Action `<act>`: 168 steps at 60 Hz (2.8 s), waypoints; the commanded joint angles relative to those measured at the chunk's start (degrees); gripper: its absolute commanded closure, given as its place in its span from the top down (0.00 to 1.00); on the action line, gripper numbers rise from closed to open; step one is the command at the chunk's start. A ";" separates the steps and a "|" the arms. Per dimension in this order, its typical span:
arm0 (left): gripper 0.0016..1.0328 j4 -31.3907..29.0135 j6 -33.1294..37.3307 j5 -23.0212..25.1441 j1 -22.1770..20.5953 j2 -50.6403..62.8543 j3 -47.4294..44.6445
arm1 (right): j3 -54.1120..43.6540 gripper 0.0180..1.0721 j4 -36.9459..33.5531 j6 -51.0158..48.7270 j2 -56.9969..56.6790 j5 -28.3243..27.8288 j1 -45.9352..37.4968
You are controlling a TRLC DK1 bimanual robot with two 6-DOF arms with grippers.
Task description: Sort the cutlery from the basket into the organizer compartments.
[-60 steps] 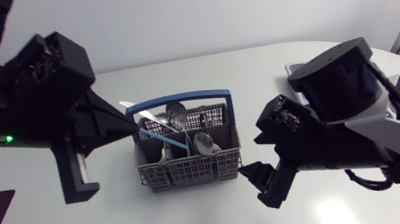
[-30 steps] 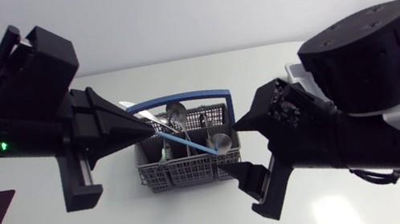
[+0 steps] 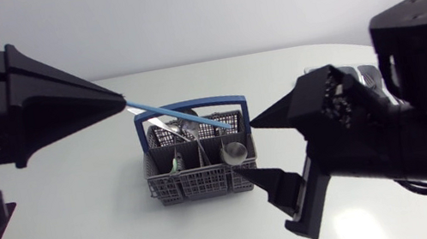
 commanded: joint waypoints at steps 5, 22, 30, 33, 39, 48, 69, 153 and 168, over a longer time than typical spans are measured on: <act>0.03 1.34 -3.41 0.64 -3.19 1.68 -0.82 | 0.07 0.83 -1.78 -1.84 -3.96 0.78 0.44; 0.03 6.53 -4.72 6.35 -4.07 6.51 -6.88 | -2.39 0.83 -0.64 -2.37 -4.92 0.08 0.53; 0.03 8.02 -5.34 9.43 -3.02 8.88 -7.85 | -4.24 0.82 1.21 -2.37 -4.22 -0.27 0.97; 0.03 8.46 -5.52 11.54 -1.87 9.59 -7.85 | -5.20 0.78 2.26 -2.28 -3.78 -0.27 1.32; 0.03 8.72 -5.78 13.65 -0.91 10.99 -7.50 | -5.99 0.73 3.32 -2.19 -3.08 -0.36 1.67; 0.03 9.07 -6.13 14.35 -0.91 12.40 -7.32 | -5.82 0.59 4.11 -2.01 -2.46 -0.36 2.11; 0.03 9.25 -6.83 15.93 -0.55 12.93 -6.88 | -7.05 0.24 6.57 -1.57 -0.62 -0.97 2.20; 0.88 8.20 -1.91 -0.85 13.86 4.23 -10.84 | -8.46 0.05 3.40 1.94 -0.62 -4.75 -42.36; 0.88 8.02 -2.62 -4.63 12.19 6.25 -13.21 | -4.59 0.05 8.68 6.25 16.61 -3.26 -51.33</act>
